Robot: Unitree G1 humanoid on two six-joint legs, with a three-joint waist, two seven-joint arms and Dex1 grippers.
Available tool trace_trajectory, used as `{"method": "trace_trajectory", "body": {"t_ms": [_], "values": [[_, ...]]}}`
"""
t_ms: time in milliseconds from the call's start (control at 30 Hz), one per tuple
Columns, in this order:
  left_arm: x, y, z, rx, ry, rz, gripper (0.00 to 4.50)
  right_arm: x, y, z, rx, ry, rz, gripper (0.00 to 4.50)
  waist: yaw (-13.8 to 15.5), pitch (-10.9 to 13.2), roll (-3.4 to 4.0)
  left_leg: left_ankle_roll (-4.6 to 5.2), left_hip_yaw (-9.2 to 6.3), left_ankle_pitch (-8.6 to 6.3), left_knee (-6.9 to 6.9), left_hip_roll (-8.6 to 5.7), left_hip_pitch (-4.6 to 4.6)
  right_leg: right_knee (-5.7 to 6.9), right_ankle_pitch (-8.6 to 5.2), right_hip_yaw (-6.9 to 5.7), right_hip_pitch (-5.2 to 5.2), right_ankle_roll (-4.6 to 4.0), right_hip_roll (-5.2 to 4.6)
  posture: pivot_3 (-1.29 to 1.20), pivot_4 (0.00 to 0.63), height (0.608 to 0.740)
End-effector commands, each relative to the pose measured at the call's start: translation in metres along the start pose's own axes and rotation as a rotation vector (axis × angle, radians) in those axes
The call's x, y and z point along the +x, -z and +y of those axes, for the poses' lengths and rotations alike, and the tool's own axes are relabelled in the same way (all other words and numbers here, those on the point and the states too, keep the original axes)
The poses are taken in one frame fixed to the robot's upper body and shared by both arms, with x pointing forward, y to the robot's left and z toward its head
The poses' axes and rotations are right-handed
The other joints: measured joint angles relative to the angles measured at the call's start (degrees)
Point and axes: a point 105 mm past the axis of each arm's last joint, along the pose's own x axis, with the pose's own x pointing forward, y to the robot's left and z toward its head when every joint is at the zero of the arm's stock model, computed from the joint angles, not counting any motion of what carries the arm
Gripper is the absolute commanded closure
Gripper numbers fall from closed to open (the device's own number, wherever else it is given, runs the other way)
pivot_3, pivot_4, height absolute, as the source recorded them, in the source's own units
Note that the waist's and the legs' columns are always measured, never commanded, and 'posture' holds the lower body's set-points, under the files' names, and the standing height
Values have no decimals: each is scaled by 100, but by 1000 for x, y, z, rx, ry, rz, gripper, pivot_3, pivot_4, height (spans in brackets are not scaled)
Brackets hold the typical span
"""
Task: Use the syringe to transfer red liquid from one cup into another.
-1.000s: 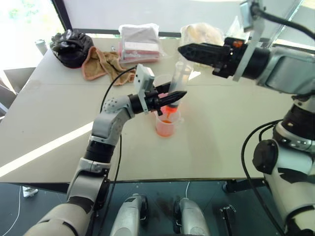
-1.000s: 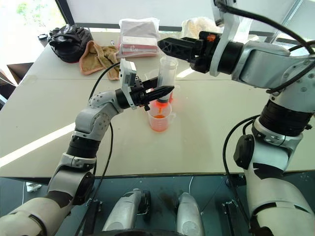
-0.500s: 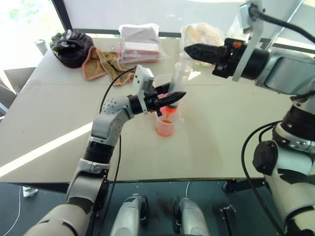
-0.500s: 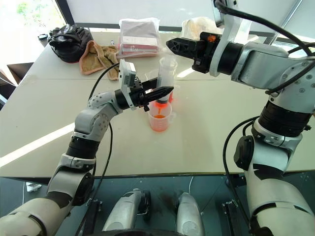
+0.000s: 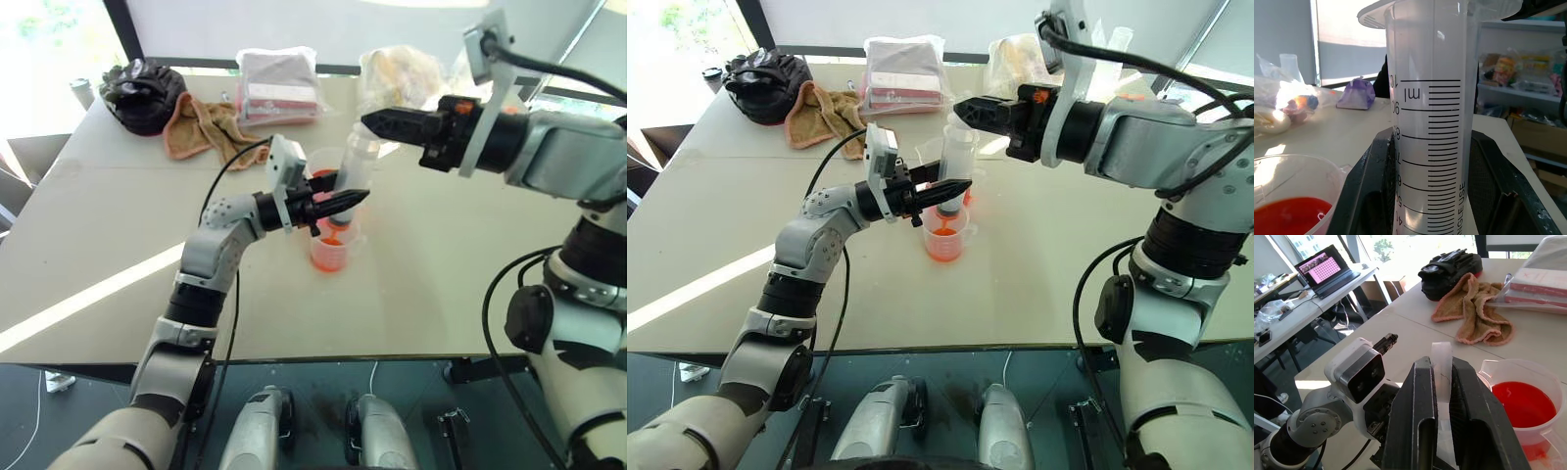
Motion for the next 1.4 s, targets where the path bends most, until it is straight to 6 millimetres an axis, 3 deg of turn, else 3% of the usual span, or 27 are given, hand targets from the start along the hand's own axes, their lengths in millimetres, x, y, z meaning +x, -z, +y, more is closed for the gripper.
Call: {"method": "trace_trajectory", "body": {"t_ms": [33,367,533,633,733,933,1100,1233,1300,1400], "values": [[7,-24,-1,57,1,-65,3116,12,27,28,-7,-165,122,4416,1,0,0,0,0,0,0,0,0,0,0,0,0,0,0,0,150,740],[7,-26,2,54,-14,-66,3116,13,47,19,4,-123,195,4416,1,0,0,1,0,0,0,0,0,0,0,0,0,0,0,0,150,740],[7,-24,0,54,-10,-63,3116,11,45,21,-30,-131,183,4416,5,0,0,9,0,-5,0,0,0,-1,0,0,0,0,0,0,150,740],[7,-23,0,54,-8,-61,3116,8,38,22,-45,-136,160,3266,-1,0,0,29,-1,-17,0,0,0,-1,0,0,0,0,0,0,150,740],[7,-22,-1,56,-8,-59,3116,2,30,26,-71,-170,139,1762,7,0,0,30,-1,-18,0,0,0,-1,0,0,0,0,0,0,150,740],[4,-22,-2,57,-9,-56,3116,-16,4,6,-112,-71,74,1762,13,0,1,31,-1,-19,1,-1,0,-3,0,0,0,0,-3,0,150,740],[4,-22,-3,58,-14,-59,3116,-58,-22,-23,-159,77,0,1762,45,0,1,34,-1,-21,1,-1,-6,-14,0,-1,-1,0,-6,0,150,740],[3,-24,-3,55,-23,-66,3116,-78,-20,-42,-132,137,-21,1762,100,0,0,35,-1,-23,1,0,-4,-19,0,0,1,0,-6,0,150,740],[4,-27,-2,38,-34,-82,3116,-79,-15,-49,-100,150,-29,1762,111,0,1,35,-1,-23,1,1,-4,-18,0,0,1,0,-8,0,150,740],[6,-48,5,-41,-64,-142,3116,-72,6,-52,-78,141,13,1762,121,0,0,32,-4,-21,1,2,-4,-17,0,3,1,0,-17,0,150,740]]}}
